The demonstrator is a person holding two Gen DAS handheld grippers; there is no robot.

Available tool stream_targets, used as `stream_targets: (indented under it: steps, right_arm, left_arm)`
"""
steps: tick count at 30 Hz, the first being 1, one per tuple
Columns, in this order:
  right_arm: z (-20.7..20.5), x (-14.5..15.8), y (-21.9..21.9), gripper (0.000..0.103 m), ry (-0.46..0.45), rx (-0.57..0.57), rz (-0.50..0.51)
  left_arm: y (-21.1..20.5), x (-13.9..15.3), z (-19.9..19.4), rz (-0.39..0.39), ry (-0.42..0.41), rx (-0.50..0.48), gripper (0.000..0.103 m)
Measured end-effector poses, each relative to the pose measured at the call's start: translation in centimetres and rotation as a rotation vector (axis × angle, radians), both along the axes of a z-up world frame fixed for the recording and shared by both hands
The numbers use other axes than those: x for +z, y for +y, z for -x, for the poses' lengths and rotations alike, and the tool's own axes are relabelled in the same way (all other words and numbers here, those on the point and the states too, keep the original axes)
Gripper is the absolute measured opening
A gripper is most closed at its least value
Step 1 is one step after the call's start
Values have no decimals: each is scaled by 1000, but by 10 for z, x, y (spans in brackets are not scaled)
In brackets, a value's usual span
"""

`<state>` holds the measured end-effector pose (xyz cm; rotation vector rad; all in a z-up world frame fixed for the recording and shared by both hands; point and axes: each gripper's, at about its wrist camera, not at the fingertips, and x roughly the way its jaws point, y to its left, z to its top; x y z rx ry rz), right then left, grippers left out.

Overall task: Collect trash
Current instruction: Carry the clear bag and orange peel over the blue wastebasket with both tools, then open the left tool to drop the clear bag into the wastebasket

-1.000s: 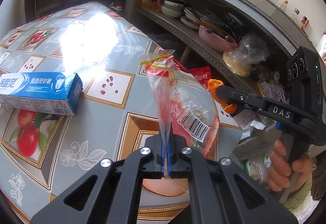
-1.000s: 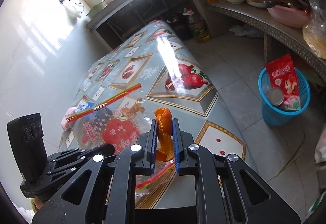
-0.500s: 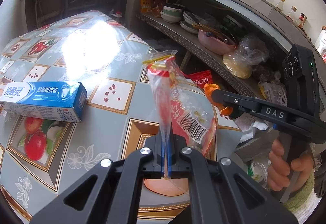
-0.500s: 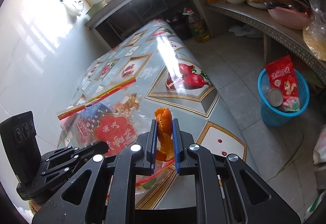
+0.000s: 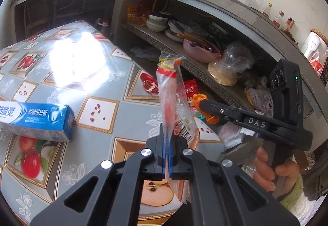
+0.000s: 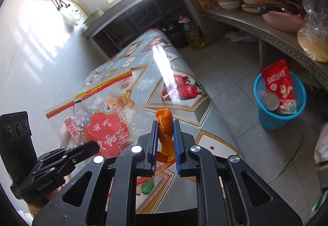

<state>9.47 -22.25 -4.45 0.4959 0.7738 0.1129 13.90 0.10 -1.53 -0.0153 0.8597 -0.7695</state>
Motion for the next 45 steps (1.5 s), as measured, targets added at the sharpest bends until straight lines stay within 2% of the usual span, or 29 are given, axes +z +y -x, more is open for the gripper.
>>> stream_targets:
  steps: [8,13,16,19,23,28,35,41,44,45]
  right_arm:
    - [14,-4,-37,13,-23,-71,-34]
    - [34,-6,-78,13,-38,-178,-35]
    - [50,-11,-108,13,-33,-273,-17]
    - [67,-22,-142,13,-2,-382,-10]
    - [85,-43,-183,13,43,-495,-29]
    - [84,-73,-218,13,93,-553,-73]
    - [66,-109,-242,13,140,-583,-113]
    - [62,-139,-256,13,194,-609,-163]
    - [62,-147,-259,13,217,-610,-171]
    - [62,-149,-260,13,223,-609,-170]
  left_arm:
    - [-32,17,-9,17,-2,-54,1]
    - [-64,24,-22,18,13,-104,1]
    - [-85,23,-35,21,46,-133,1]
    - [-116,17,-53,23,120,-187,1]
    - [-169,2,-77,-21,206,-251,1]
    - [-243,-29,-105,-122,287,-306,1]
    - [-348,-96,-153,-233,425,-310,1]
    - [-407,-143,-191,-174,553,-243,2]
    - [-432,-177,-208,-173,566,-178,2]
    - [-435,-187,-213,-172,567,-159,6]
